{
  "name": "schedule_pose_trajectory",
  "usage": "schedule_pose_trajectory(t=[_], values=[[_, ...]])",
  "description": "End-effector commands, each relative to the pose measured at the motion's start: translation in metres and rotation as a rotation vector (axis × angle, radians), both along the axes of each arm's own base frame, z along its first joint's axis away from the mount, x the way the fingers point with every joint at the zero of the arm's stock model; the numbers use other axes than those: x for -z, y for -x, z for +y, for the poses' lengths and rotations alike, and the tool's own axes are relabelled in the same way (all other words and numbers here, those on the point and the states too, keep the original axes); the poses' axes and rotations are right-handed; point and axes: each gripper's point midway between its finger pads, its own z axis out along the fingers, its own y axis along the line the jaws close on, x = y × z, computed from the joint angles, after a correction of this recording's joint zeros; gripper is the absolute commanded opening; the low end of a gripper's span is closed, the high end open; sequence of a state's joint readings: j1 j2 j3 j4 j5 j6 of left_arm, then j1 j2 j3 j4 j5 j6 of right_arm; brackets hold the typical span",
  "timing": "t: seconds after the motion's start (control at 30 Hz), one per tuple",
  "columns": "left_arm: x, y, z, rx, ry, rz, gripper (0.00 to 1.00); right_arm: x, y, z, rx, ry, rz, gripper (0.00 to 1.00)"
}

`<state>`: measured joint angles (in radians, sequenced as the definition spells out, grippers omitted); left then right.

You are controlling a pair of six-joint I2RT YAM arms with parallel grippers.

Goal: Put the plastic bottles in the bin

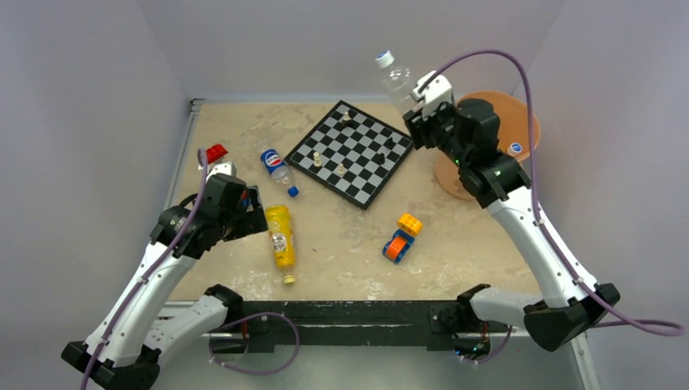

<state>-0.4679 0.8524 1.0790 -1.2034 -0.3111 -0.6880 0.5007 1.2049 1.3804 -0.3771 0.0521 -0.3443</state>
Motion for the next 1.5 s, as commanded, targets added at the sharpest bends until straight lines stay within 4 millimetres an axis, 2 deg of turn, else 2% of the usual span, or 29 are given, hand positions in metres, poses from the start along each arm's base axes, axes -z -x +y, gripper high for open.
schedule_pose_trajectory(t=[0.0,0.13,0.3,0.4,0.47,0.53,0.57,0.63,0.67,0.77,0.83,0.93,1.07,1.17,1.3,1.47], values=[[-0.004,0.002,0.004,-0.01,-0.011,-0.016,1.0,-0.036,-0.012,-0.058,0.213,-0.144,-0.045,0.45],[-0.002,0.003,0.005,-0.009,-0.01,-0.015,1.0,-0.049,-0.022,-0.126,0.435,-0.229,-0.109,0.45],[0.003,0.003,0.003,0.003,-0.011,0.0,1.0,-0.033,-0.035,-0.189,0.622,-0.243,-0.108,0.48],[0.006,0.004,0.0,0.015,-0.009,0.017,1.0,-0.02,-0.045,-0.205,0.679,-0.236,-0.093,0.5],[0.008,0.005,0.0,0.023,-0.011,0.028,1.0,-0.009,-0.05,-0.226,0.754,-0.244,-0.071,0.52],[0.009,0.006,0.0,0.024,-0.014,0.033,1.0,0.0,-0.052,-0.237,0.8,-0.266,-0.062,0.55],[0.01,0.007,0.001,0.024,-0.015,0.035,1.0,0.007,-0.053,-0.243,0.82,-0.271,-0.061,0.61],[0.011,0.007,0.001,0.025,-0.013,0.034,1.0,0.013,-0.056,-0.252,0.859,-0.268,-0.074,0.83],[0.011,0.008,0.0,0.028,-0.01,0.034,1.0,0.016,-0.058,-0.257,0.887,-0.259,-0.071,0.89],[0.013,0.009,0.0,0.027,-0.009,0.044,1.0,0.02,-0.058,-0.268,0.958,-0.235,-0.041,0.94],[0.015,0.009,0.0,0.023,-0.009,0.05,1.0,0.011,-0.054,-0.268,0.96,-0.256,-0.052,0.95],[0.019,0.008,-0.003,0.022,-0.003,0.065,1.0,-0.012,-0.042,-0.261,0.92,-0.297,-0.109,0.97],[0.025,0.005,-0.009,0.025,0.018,0.081,1.0,-0.044,-0.023,-0.231,0.767,-0.375,-0.156,0.98],[0.034,0.004,-0.016,0.029,0.041,0.105,1.0,-0.052,-0.008,-0.206,0.686,-0.414,-0.154,0.98],[0.062,0.005,-0.03,0.036,0.083,0.182,1.0,-0.046,0.006,-0.171,0.596,-0.414,-0.122,0.98],[0.092,0.003,-0.041,0.025,0.115,0.234,1.0,-0.029,0.019,-0.143,0.502,-0.497,-0.025,0.98]])
